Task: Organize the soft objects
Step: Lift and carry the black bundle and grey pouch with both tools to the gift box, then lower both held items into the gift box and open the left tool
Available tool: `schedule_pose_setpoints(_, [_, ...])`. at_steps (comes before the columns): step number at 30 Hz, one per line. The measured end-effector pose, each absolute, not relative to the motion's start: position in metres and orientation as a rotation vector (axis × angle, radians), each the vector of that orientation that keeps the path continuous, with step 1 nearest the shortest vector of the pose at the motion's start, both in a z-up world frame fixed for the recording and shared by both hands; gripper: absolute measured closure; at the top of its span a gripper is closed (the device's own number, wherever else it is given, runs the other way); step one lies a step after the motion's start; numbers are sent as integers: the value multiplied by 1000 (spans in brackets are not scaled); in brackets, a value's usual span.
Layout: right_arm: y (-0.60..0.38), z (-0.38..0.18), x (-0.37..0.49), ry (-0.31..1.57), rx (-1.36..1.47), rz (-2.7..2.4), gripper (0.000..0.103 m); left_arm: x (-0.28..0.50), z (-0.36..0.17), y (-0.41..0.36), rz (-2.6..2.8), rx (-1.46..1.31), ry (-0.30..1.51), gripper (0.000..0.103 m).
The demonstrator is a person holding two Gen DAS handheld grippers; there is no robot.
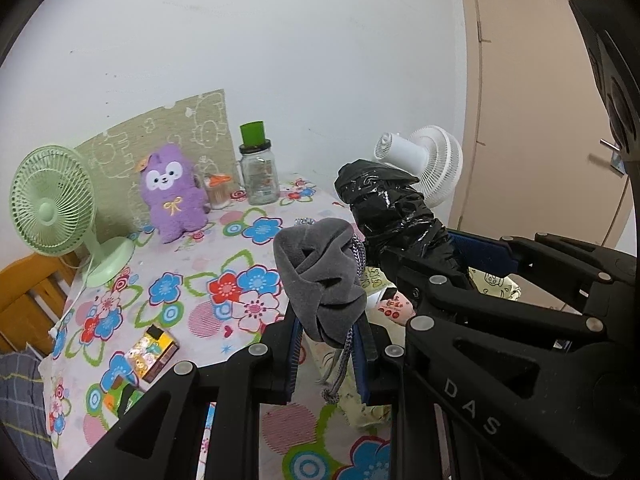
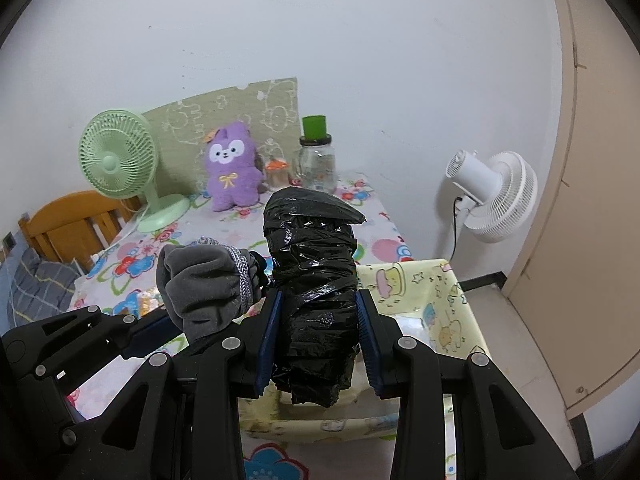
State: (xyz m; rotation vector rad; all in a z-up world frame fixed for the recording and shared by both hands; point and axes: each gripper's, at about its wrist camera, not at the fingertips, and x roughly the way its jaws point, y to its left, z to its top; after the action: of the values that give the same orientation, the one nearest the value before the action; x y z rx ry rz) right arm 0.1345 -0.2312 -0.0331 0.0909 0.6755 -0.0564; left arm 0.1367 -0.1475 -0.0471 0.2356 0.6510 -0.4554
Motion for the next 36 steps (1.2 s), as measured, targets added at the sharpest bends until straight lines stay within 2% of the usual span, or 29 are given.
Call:
schedule_pose_setpoints(16, [-268, -62, 153, 742, 129, -96, 63, 166, -77, -180, -489, 266, 741, 80])
schedule_pose_setpoints(20, [-274, -69, 159, 758, 140, -99, 63, 173, -84, -186, -479, 271, 768, 67])
schedule_pose_setpoints(23, [-278, -74, 163, 770, 150, -97, 63, 176, -87, -189, -478, 279, 775, 44])
schedule_pose_setpoints(24, [-278, -76, 165, 773, 152, -95, 63, 178, -88, -190, -473, 285, 771, 31])
schedule_pose_setpoints(25, [-278, -77, 165, 776, 153, -95, 63, 178, -89, -191, -468, 292, 765, 23])
schedule_pose_setpoints(33, [-279, -87, 176, 812, 169, -77, 61, 179, -92, -196, -454, 331, 738, 15])
schedule_pose_setpoints(36, [-277, -92, 179, 832, 162, -69, 55, 182, -93, -195, -447, 328, 752, 13])
